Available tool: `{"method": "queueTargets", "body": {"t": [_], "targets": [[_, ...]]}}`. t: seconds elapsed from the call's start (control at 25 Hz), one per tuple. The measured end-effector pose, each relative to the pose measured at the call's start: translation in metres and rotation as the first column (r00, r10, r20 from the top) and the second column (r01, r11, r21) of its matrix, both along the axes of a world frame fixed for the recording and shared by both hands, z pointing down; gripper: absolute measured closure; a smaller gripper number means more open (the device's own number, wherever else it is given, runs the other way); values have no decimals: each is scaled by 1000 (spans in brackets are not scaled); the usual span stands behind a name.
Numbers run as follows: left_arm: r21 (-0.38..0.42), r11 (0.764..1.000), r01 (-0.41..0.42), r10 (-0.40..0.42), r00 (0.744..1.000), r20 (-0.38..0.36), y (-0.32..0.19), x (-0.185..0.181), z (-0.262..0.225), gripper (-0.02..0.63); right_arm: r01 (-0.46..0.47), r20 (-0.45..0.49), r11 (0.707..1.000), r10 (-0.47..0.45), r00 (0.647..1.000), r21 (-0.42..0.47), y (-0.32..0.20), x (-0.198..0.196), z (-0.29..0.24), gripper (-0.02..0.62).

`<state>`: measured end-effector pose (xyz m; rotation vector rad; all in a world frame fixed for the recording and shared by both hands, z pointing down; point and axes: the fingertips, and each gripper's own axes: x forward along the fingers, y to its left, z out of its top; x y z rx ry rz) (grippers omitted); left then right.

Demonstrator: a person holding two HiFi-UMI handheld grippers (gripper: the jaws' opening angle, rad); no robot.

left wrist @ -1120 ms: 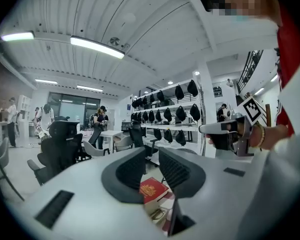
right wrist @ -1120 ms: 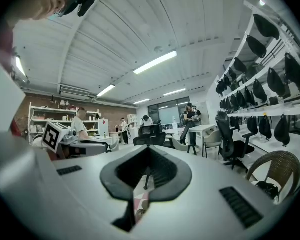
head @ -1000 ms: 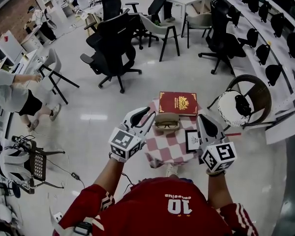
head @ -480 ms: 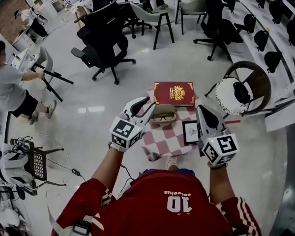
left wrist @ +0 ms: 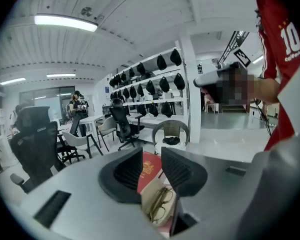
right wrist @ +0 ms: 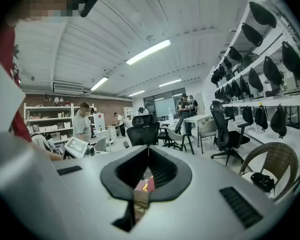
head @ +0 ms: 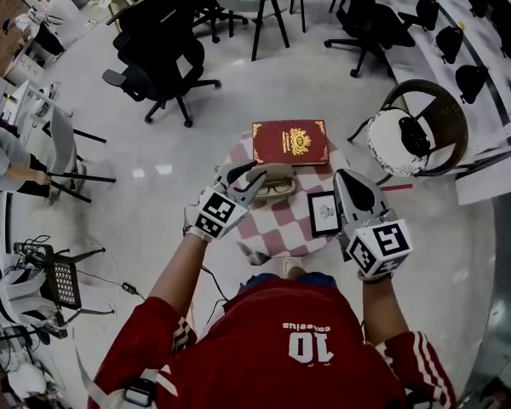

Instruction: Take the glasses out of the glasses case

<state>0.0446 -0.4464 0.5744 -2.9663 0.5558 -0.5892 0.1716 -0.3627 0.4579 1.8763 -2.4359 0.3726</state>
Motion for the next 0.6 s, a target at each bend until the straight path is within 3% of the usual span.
{"method": "queueTargets", "body": {"t": [0.24,0.44,0.6], "targets": [[-36,998,-60,62,997,51,-3,11,49,500,13,14,999,-13,1000,-35,-8,2,18,578],[-67,996,-62,70,991,114,-10,14,95,500,24,20,998,-22,1000,-66,-13,4,33,578],[-104,992,-77,97,976,197,-10,15,139,500,30,19,996,-29,999,-82,-15,10,41,578]]}}
